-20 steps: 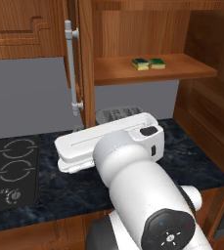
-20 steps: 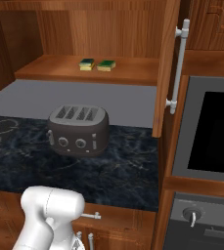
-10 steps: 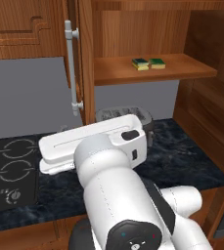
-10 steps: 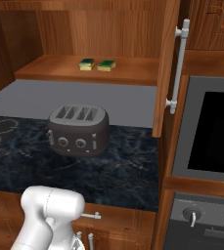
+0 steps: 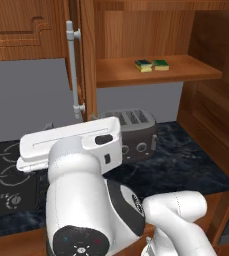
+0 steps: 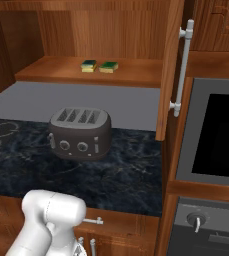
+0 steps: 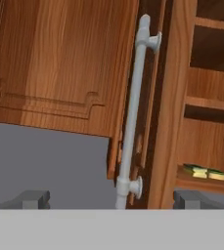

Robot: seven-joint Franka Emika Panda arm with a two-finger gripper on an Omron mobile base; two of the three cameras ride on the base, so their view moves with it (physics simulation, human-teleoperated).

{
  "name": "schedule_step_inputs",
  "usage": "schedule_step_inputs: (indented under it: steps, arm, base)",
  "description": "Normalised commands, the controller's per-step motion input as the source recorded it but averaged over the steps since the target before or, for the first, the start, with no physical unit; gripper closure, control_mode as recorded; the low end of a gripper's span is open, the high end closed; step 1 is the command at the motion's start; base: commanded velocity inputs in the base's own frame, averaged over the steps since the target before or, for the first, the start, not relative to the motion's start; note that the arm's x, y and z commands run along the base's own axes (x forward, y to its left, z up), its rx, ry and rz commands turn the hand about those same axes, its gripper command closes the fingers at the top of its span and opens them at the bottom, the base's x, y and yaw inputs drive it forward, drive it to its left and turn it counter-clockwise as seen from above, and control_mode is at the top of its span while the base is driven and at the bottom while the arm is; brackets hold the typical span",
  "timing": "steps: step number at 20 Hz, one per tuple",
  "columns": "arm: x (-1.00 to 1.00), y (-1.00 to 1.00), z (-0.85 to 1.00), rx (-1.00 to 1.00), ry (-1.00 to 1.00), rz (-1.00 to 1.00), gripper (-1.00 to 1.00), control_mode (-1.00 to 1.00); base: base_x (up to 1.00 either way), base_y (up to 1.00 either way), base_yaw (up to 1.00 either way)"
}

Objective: Pick up the sponge and sponge from the sink, and place them back in the cabinet, and close the cabinet doors.

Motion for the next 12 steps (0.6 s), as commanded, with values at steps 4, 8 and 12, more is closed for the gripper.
schedule_step_inputs:
  steps: [4, 8, 12]
  arm:
    - [0.15, 0.35, -0.03, 0.00, -0.04, -0.11, -1.00, -1.00]
    - [0.06, 0.16, 0.00, 0.00, -0.04, -0.18, -1.00, -1.00]
    - [0.11, 0.14, -0.01, 0.00, -0.04, -0.22, -1.00, -1.00]
  base:
    - [0.00, 0.00, 0.00]
    - [0.00, 0.00, 0.00]
    - [0.00, 0.00, 0.00]
